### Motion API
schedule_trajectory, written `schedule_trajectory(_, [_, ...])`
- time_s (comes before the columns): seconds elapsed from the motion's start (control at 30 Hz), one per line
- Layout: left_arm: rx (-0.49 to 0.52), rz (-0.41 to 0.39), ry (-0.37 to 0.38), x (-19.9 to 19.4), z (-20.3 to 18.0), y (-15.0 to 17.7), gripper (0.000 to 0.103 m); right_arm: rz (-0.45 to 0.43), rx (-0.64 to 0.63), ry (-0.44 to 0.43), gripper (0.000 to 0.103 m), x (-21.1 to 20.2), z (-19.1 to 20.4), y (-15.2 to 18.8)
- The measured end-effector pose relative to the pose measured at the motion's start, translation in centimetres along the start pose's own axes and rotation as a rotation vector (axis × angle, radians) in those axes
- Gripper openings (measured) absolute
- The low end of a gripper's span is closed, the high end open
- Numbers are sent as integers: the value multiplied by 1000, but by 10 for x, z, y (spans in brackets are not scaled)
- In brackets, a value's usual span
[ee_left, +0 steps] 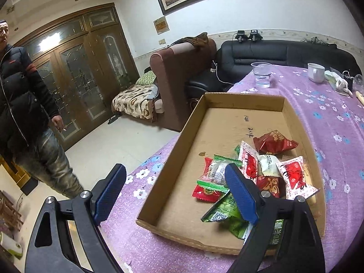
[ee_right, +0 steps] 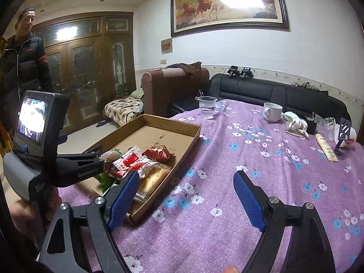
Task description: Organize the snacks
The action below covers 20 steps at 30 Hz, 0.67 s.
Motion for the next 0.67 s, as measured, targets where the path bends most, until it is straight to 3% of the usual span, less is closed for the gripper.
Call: schedule_trajectory(0.67, [7, -6, -3, -2, 0, -2, 90, -11, 10, 4, 86, -2, -2, -4])
Point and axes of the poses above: each gripper's, at about its wrist camera, not at the fingertips, and x roughly the way its jaws point, z to its left, y to its underside, the point moved 7 cm from there along x, roughly the way its jaws point, and after that the axes turned 14 degrees about -z, right-handed, at the moved point
